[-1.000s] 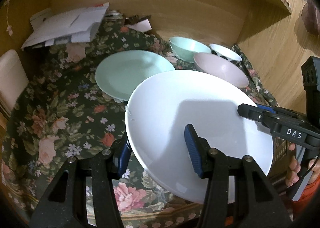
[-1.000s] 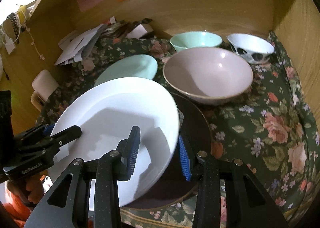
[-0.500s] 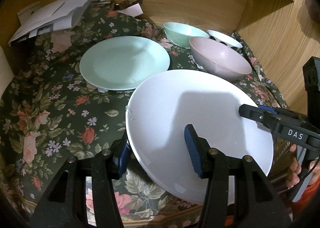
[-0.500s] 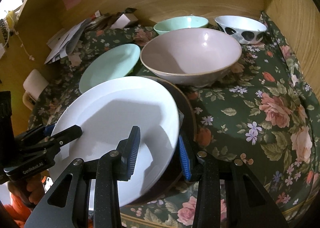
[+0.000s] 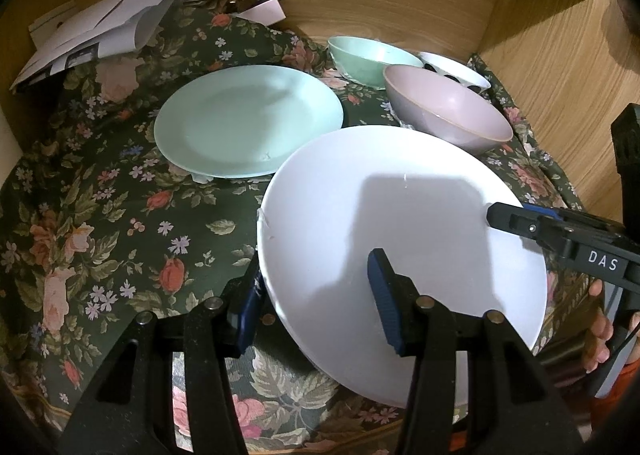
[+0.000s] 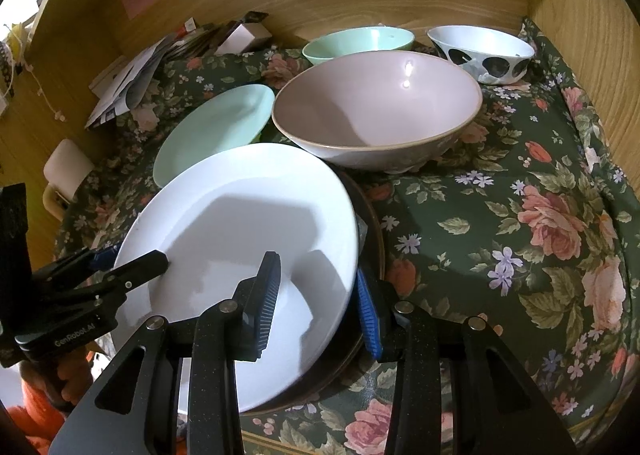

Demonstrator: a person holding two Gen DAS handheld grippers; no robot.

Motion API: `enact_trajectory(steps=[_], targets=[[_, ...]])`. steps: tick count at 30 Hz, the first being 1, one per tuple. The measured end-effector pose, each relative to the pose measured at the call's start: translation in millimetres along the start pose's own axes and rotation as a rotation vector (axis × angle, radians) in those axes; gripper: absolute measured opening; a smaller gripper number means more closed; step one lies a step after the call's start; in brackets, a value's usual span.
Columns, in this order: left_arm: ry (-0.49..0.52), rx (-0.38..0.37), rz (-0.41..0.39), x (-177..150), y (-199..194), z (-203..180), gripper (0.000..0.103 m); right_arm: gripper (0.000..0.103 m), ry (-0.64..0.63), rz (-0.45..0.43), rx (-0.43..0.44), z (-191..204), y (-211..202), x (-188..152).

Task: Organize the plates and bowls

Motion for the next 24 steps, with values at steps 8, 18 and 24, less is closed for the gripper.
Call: enact_trajectory(steps=[8, 18, 24], targets=[[0.011, -0.009, 0.001, -1, 0, -1, 0.049, 0.034, -0.029, -0.036, -0.056, -4, -15, 3], [0.018, 0.016, -0.049, 8, -16, 9, 0.049, 0.035, -0.041, -0.058, -0.059, 6, -22, 13], [-0.023, 0.060, -0.096, 32, -34, 37, 0.060, 0.048, -0.096, -0.116, -0.031, 27, -26, 40]])
Point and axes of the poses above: each gripper's, at about its wrist camera, not at the fingertips, and y roughly the way its jaws point, z to its left, x to its top, the point moved 5 cm from there along y, roughly the way its jaws point, and after that the axes turned 8 degrees about -z, right-handed, at the moved point
